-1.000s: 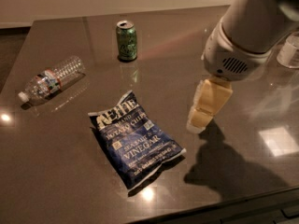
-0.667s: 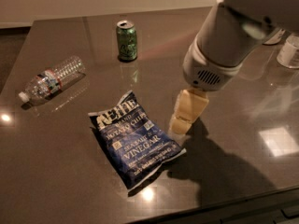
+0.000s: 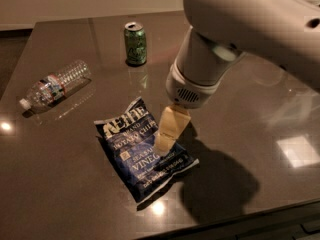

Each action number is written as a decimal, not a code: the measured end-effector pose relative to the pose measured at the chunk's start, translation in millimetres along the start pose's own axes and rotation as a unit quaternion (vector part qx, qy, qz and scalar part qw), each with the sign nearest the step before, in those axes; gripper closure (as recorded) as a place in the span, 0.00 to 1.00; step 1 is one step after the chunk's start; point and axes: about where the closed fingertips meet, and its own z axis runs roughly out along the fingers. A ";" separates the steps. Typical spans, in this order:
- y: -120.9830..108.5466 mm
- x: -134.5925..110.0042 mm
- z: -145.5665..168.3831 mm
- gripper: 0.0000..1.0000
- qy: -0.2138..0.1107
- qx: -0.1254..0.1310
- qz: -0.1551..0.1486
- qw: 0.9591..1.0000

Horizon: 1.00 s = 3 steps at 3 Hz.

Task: Pick blue chip bag

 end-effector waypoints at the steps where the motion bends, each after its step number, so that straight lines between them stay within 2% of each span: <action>1: 4.3 -12.2 16.9 0.00 -0.002 -0.012 -0.004 1.000; 3: 11.8 -26.4 33.0 0.00 -0.002 -0.024 -0.013 1.000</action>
Offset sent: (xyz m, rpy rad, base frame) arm 0.0046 0.0398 -0.0312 0.0205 0.0497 0.0389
